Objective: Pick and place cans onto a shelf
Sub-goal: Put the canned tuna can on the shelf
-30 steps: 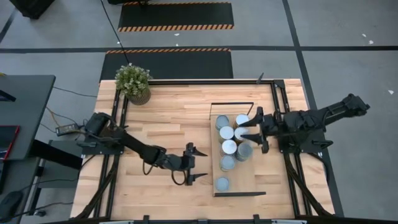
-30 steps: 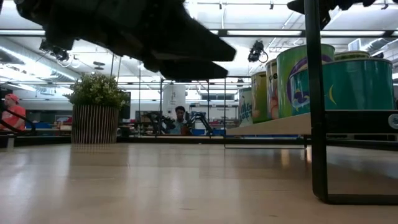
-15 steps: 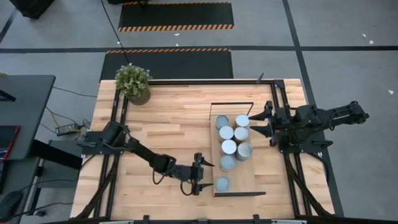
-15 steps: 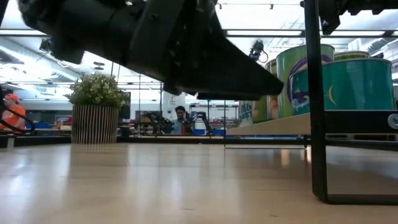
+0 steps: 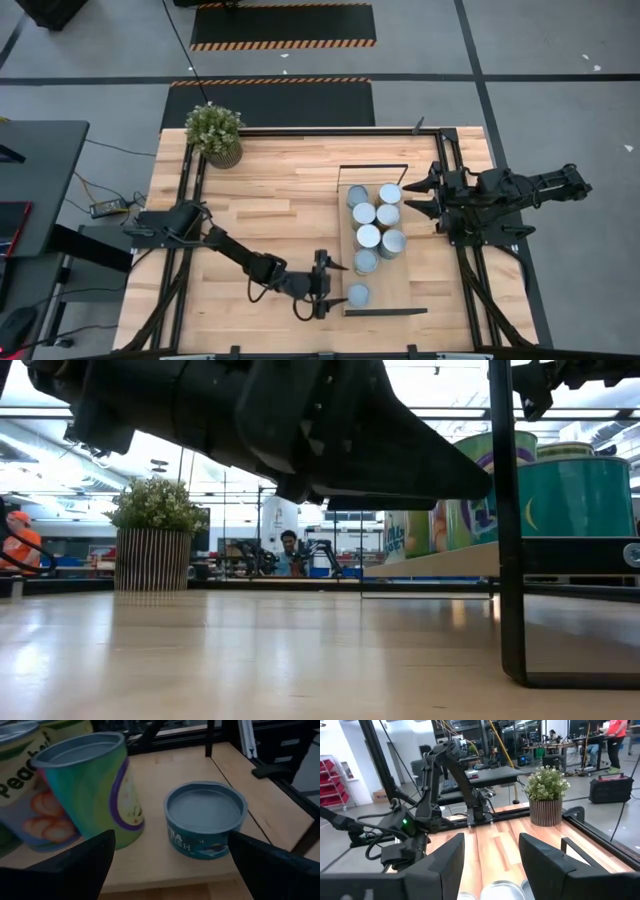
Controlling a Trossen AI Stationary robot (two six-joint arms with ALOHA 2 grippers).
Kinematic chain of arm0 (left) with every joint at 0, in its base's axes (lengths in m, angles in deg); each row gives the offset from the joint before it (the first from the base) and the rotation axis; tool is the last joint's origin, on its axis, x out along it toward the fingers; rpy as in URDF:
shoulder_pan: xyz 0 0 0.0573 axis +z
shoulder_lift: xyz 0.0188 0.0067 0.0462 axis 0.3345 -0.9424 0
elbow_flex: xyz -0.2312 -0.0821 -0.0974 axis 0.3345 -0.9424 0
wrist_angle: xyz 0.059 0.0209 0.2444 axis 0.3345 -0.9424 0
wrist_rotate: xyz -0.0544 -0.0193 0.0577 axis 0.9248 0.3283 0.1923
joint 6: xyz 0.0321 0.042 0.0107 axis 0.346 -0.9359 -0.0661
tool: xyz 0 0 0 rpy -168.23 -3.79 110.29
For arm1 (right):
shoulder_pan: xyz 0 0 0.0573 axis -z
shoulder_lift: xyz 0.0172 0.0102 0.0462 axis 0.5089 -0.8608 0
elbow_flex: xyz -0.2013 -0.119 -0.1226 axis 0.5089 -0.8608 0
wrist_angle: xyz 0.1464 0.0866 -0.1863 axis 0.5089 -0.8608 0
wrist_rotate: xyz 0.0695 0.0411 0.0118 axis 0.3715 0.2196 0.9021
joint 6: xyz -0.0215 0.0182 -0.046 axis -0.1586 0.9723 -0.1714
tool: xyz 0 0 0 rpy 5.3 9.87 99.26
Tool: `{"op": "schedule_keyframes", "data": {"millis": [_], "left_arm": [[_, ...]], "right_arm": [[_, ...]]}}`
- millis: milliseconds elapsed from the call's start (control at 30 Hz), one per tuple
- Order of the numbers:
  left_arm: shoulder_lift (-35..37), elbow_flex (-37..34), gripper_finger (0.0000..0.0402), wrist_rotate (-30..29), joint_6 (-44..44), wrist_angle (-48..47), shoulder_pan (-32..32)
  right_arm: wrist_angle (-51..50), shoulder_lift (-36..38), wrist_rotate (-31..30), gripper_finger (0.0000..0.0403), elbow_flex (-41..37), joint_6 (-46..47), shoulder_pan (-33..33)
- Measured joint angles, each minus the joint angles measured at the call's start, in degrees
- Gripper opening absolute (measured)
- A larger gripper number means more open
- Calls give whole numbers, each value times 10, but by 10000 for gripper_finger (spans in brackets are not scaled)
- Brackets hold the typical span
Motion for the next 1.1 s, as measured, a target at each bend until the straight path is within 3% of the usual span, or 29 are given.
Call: {"op": "schedule_keyframes", "data": {"millis": [167, 533, 733, 833, 1100], "left_arm": [[-3, 0, 393, 0, 16, -1, 9], [-3, 0, 393, -33, -7, -7, 22], [-3, 0, 393, 72, -17, -12, 24], [-3, 0, 393, 95, -13, 8, 23], [-3, 0, 393, 33, 12, 23, 28]], "right_arm": [[-19, 11, 29, 195, 0, -13, 0], [-23, 63, 26, 195, -47, 6, 0], [-22, 109, 26, 195, -69, 7, 0], [-22, 132, 29, 195, -73, 1, 0], [-10, 187, 30, 195, -113, -10, 0]]}}
